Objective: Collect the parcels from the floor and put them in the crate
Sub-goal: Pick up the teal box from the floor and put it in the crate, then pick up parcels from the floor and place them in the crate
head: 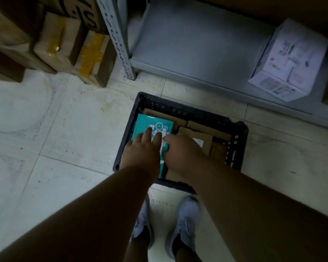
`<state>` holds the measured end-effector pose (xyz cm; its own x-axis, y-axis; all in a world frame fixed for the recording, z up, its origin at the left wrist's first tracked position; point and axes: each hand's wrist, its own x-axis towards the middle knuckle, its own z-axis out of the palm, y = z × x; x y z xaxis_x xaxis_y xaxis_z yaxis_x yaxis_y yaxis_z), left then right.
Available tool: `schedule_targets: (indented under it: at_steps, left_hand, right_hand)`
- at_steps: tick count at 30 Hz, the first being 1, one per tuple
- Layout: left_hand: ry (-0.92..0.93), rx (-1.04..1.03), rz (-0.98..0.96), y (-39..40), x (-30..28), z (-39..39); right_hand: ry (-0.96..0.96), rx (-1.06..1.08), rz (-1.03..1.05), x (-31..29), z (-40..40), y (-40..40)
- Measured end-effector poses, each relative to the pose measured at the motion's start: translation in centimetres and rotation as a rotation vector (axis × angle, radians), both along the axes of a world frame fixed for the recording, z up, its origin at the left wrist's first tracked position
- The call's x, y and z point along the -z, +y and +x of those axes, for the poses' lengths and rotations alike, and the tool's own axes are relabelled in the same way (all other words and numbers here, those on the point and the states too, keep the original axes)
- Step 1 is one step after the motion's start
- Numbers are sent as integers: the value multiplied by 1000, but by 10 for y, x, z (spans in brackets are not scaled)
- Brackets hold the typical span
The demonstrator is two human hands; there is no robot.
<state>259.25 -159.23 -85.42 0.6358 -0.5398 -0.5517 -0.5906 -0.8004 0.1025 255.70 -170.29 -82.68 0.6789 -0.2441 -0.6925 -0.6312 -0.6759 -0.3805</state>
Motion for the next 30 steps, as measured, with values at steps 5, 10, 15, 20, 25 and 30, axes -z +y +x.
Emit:
schedule_targets:
  at_steps: [5,10,15,20,25,30]
  left_hand:
    - [-45,-56,-211,-14,-157,-29]
    - [-174,9,-391,-30,-301,-43]
    - [-160,226,-634,-51,-403,-41]
    - [-159,404,-760,-71,-458,-42]
    - [-55,575,-913,-87,-477,-69]
    - [62,774,-943,-110,-484,-129]
  right_hand:
    - [-214,10,-153,-158,-22,-18]
    - [-383,40,-312,-314,-54,-28]
    - [-556,229,-450,-428,-97,-36]
    - [-665,519,-526,-477,-135,-38]
    - [-714,814,-571,-486,-182,-31]
    - [-708,1016,-626,-494,-248,-35]
